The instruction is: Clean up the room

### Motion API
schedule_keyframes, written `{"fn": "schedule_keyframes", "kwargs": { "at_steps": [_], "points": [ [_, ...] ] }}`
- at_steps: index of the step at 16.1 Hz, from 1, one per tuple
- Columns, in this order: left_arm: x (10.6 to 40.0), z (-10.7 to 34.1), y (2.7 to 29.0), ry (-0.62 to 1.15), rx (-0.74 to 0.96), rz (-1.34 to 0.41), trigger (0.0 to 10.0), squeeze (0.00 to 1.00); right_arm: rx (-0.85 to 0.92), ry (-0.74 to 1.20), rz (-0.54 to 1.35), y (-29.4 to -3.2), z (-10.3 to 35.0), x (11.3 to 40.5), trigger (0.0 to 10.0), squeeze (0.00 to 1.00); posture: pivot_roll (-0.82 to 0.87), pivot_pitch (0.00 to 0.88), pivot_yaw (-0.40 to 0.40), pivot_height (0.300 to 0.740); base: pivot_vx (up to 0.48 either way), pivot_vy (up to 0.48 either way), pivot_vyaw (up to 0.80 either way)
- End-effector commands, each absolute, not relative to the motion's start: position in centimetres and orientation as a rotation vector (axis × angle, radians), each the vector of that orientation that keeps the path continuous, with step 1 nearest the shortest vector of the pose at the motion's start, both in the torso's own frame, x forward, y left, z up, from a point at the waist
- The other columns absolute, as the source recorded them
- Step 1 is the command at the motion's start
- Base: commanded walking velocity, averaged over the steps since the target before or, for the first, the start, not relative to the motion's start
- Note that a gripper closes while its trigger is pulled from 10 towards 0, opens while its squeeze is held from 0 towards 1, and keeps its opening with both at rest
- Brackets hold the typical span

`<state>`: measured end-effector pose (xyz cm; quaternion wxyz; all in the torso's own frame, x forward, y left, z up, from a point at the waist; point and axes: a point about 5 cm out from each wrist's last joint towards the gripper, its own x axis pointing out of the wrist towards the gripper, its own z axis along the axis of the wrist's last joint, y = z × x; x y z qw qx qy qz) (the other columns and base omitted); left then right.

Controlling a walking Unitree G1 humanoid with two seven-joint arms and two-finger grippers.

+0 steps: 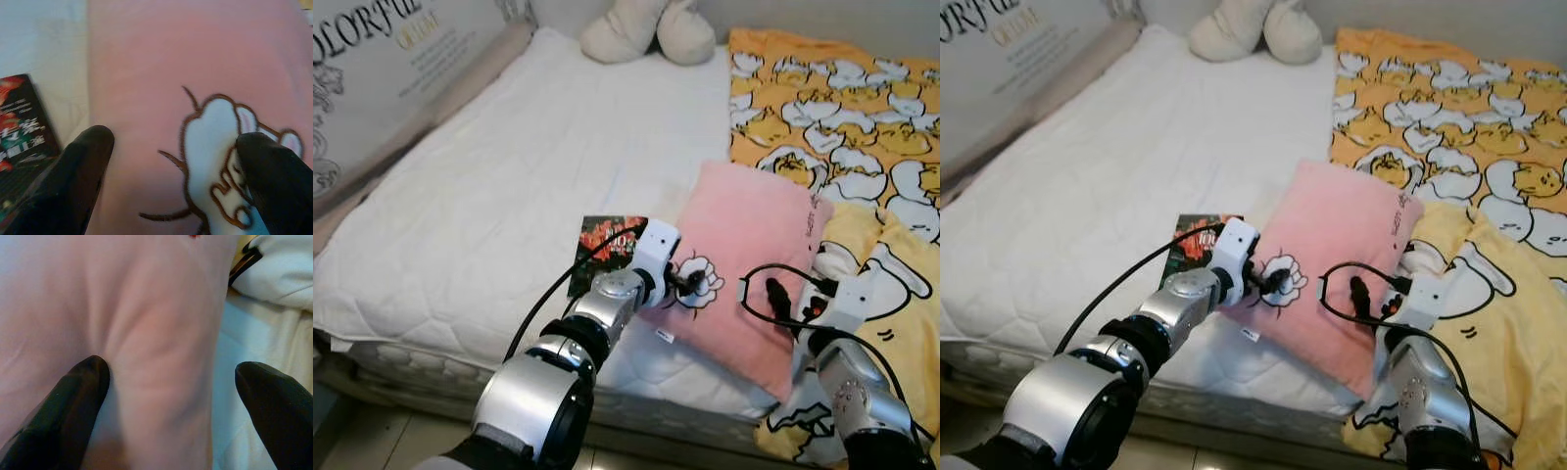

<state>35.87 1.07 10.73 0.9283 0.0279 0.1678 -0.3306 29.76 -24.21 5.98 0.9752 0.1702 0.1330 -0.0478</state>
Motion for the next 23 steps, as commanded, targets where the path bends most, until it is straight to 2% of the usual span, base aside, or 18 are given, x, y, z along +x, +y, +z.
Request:
{"fn": "schedule_keyframes", "kwargs": {
  "at_steps": [1, 3, 6, 7, 8, 12, 18, 21, 23],
  "points": [
    [34.7, 9.8, -0.8, 0.373, 0.017, -0.703, 10.0, 0.0, 0.353, 0.3, -0.081, -23.7, 5.3, 29.6, 10.0, 0.0, -0.12, 0.199, 0.015, 0.74, 0.0, 0.0, 0.0],
    [34.5, 9.7, -1.2, 0.345, 0.101, -0.663, 10.0, 0.0, 0.353, 0.346, -0.016, -23.2, 4.4, 29.5, 10.0, 0.0, -0.14, 0.22, 0.006, 0.74, 0.0, 0.0, 0.0],
    [32.5, 7.7, -2.6, 0.46, 0.108, -0.773, 10.0, 0.0, 0.335, 0.422, 0.061, -22.3, 3.5, 29.5, 10.0, 0.0, -0.14, 0.221, 0.009, 0.74, 0.0, 0.0, 0.0],
    [32.1, 7.4, -2.9, 0.482, 0.087, -0.779, 4.7, 0.0, 0.318, 0.434, 0.06, -22.3, 3.3, 29.6, 4.2, 0.0, -0.14, 0.221, 0.009, 0.74, 0.0, 0.0, 0.0],
    [32.1, 7.3, -2.9, 0.491, 0.061, -0.776, 0.0, 0.0, 0.314, 0.435, 0.053, -22.4, 3.3, 29.7, 0.0, 0.0, -0.14, 0.221, 0.009, 0.74, 0.0, 0.0, 0.0],
    [32.4, 7.6, -2.8, 0.468, 0.069, -0.766, 0.0, 0.0, 0.358, 0.433, 0.084, -22.1, 3.2, 29.7, 0.0, 0.0, -0.15, 0.229, 0.01, 0.74, 0.0, 0.0, 0.0],
    [31.0, 6.4, -3.3, 0.51, 0.095, -0.883, 0.0, 0.0, 0.391, 0.441, 0.189, -21.1, 2.8, 28.9, 0.0, 0.0, -0.14, 0.2, 0.017, 0.74, 0.0, 0.0, 0.0],
    [30.9, 6.1, -3.0, 0.497, 0.031, -0.856, 0.0, 0.0, 0.398, 0.457, 0.114, -21.9, 1.9, 28.1, 0.0, 0.0, -0.12, 0.202, 0.013, 0.74, 0.0, 0.0, 0.0],
    [31.0, 6.1, -2.7, 0.478, 0.051, -0.85, 0.0, 0.0, 0.425, 0.47, 0.069, -22.2, 1.4, 27.8, 0.0, 0.0, -0.11, 0.202, 0.013, 0.74, 0.0, 0.0, 0.0]
  ]
}}
